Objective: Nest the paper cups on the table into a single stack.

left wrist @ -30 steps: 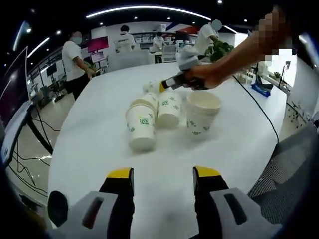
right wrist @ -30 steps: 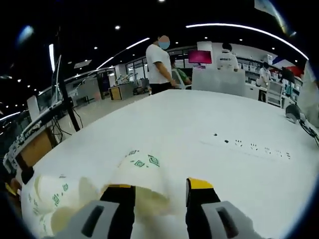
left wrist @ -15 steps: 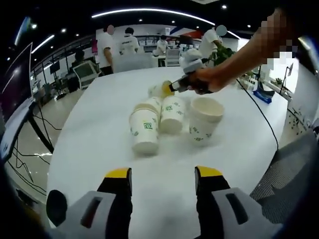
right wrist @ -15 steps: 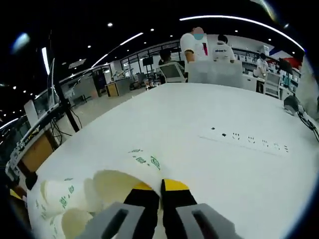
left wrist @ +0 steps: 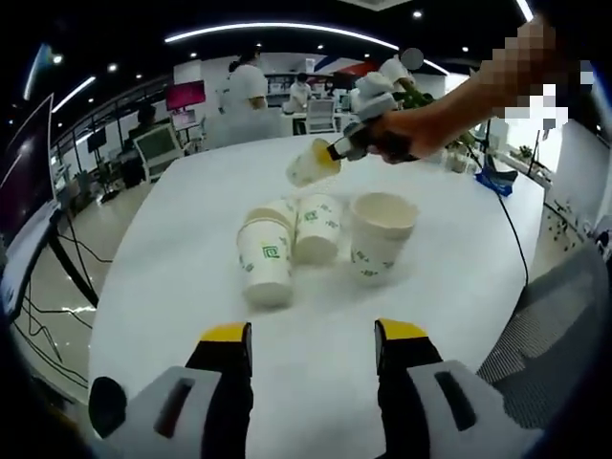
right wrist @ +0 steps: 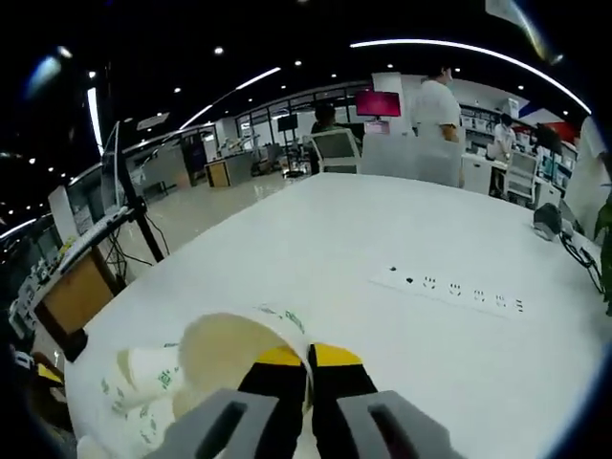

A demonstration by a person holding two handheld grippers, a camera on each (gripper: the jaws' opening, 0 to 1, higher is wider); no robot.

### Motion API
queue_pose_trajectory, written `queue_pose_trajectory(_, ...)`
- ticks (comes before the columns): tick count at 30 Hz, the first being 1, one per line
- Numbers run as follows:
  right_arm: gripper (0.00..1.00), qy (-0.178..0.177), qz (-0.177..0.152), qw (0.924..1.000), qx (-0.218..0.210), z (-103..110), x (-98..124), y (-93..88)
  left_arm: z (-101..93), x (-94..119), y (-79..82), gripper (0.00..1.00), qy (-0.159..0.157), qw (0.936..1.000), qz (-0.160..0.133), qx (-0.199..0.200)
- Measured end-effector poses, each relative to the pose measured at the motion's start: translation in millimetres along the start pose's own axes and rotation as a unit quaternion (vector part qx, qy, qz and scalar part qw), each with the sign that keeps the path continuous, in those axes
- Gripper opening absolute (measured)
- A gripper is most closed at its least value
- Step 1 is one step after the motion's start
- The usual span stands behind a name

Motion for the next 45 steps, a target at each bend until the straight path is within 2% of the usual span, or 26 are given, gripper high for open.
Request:
queue_pose_trajectory(4,0.0,-0.003,-0.001,1.0,0.001,6.5,19.6,7.3,0.6,1.1,1.2,0.49,0.002,1.0,-0.003,-0.003)
queue_pose_trajectory(6,0.0,-0.002,-0.003,1.0,0.0,7.2,22.8,4.9,0.8,1.5,2.6,0.49,0.003,1.0,-0.006,-0.004)
queue_pose_trajectory(8,0.0,0.003,-0.008,1.0,-0.002,11.5,34.2,12.7,0.9,1.1,3.3,0.49,0.002,1.0,-0.008,-0.005)
queue_pose_trajectory(10,0.0,0.012,-0.008,0.9998,-0.012,21.8,47.0,13.1,0.1,1.1,4.0,0.49,0.001,0.9999,-0.009,-0.008)
queue_pose_trajectory(12,0.0,0.013,-0.007,0.9999,-0.002,22.0,48.0,7.8,-1.1,1.2,5.3,0.49,-0.001,0.9999,-0.011,-0.011)
queue_pose_trajectory(15,0.0,0.019,-0.007,0.9998,0.006,28.4,67.7,10.7,-2.9,1.4,7.0,0.49,-0.004,0.9998,-0.012,-0.015)
queue_pose_trajectory(17,0.0,0.02,-0.008,0.9997,0.013,26.4,70.3,13.7,-3.6,1.4,7.2,0.49,-0.006,0.9998,-0.012,-0.017)
queue_pose_trajectory(22,0.0,0.029,-0.01,0.999,0.031,37.8,92.1,13.2,-5.8,1.7,8.2,0.49,-0.011,0.9996,-0.014,-0.022)
queue_pose_trajectory(23,0.0,0.031,-0.009,0.9989,0.034,34.6,90.5,11.1,-6.1,1.6,8.1,0.49,-0.012,0.9996,-0.014,-0.023)
queue_pose_trajectory(26,0.0,0.036,-0.009,0.9983,0.044,42.4,104.6,13.3,-7.6,1.8,9.0,0.49,-0.014,0.9994,-0.016,-0.026)
queue_pose_trajectory(34,0.0,0.048,0.003,0.996,0.076,48.5,123.7,2.6,-6.7,1.6,8.6,0.49,-0.014,0.9994,-0.019,-0.024)
queue_pose_trajectory(38,0.0,0.055,0.006,0.995,0.084,62.4,139.8,-2.4,-9.1,2.3,9.2,0.49,-0.016,0.9994,-0.017,-0.024)
queue_pose_trajectory(45,0.0,0.065,0.005,0.9935,0.093,68.1,148.7,-4.1,-11.7,1.8,8.9,0.49,-0.02,0.9993,-0.016,-0.026)
Point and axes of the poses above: the point that each gripper's makers call its tool centre point, and the gripper's own axes: x roughly backward along the fingers, z roughly to its left, y roughly out of its top, the point moved 4 cm from there along x, roughly backward along the fingers, and after that the axes turned 10 degrees about -z, right-handed, at the moved point
